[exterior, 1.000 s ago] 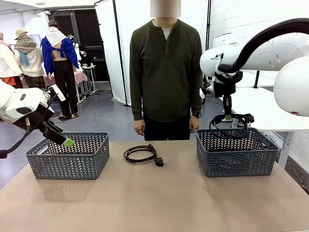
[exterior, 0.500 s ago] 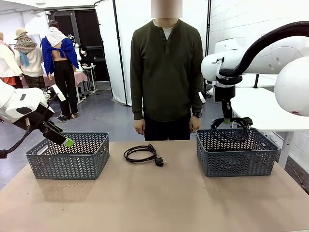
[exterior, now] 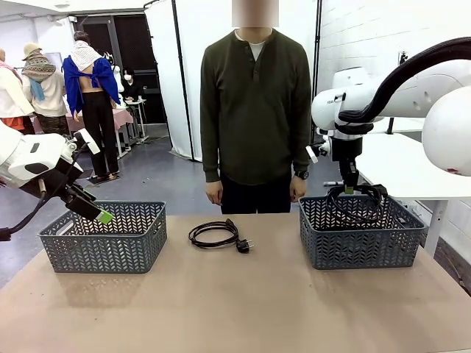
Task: Organize the cables according to human instructions.
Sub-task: Pick up a bundle of cables and place it in the basket indicated by the human.
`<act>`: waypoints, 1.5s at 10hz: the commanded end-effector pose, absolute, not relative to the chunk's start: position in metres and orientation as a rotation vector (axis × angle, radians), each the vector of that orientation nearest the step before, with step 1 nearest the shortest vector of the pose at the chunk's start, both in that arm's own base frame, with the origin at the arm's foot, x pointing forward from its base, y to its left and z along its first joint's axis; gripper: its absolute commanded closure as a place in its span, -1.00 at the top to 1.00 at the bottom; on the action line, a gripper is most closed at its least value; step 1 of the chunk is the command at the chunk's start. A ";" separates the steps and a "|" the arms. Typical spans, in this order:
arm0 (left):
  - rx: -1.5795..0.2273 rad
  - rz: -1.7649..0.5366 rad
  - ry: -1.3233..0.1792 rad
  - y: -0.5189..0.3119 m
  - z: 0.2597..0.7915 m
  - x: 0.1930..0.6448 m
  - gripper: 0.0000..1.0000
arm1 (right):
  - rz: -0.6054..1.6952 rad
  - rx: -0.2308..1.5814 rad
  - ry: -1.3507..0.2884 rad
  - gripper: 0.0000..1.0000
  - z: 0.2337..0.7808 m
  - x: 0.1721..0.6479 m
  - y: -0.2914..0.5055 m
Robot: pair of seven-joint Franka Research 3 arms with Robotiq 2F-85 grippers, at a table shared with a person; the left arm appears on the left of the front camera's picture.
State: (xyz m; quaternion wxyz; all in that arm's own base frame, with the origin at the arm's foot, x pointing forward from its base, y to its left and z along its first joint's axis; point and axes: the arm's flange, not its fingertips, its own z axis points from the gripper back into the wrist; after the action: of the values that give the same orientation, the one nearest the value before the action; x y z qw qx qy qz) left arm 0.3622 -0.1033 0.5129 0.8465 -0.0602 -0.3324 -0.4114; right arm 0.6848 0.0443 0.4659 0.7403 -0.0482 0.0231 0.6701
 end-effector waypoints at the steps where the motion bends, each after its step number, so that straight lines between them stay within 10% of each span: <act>1: -0.130 -0.862 -0.702 -0.102 0.513 0.363 1.00 | 1.505 -0.089 0.023 -1.00 0.463 0.688 0.043; 2: -0.130 -0.862 -0.702 -0.102 0.513 0.363 1.00 | 1.507 -0.080 0.033 -1.00 0.462 0.689 0.043; 7: -0.130 -0.862 -0.702 -0.102 0.513 0.363 1.00 | 1.481 -0.027 0.035 0.95 0.469 0.693 0.046; 15: -0.130 -0.862 -0.702 -0.102 0.513 0.363 1.00 | 1.469 -0.041 0.082 1.00 0.475 0.682 0.053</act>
State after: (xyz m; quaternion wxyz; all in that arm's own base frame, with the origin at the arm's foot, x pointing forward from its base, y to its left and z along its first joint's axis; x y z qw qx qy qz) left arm 0.3622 -0.1033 0.5129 0.8465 -0.0602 -0.3324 -0.4114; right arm 0.6832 0.0530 0.4719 0.7404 -0.0198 0.0406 0.6706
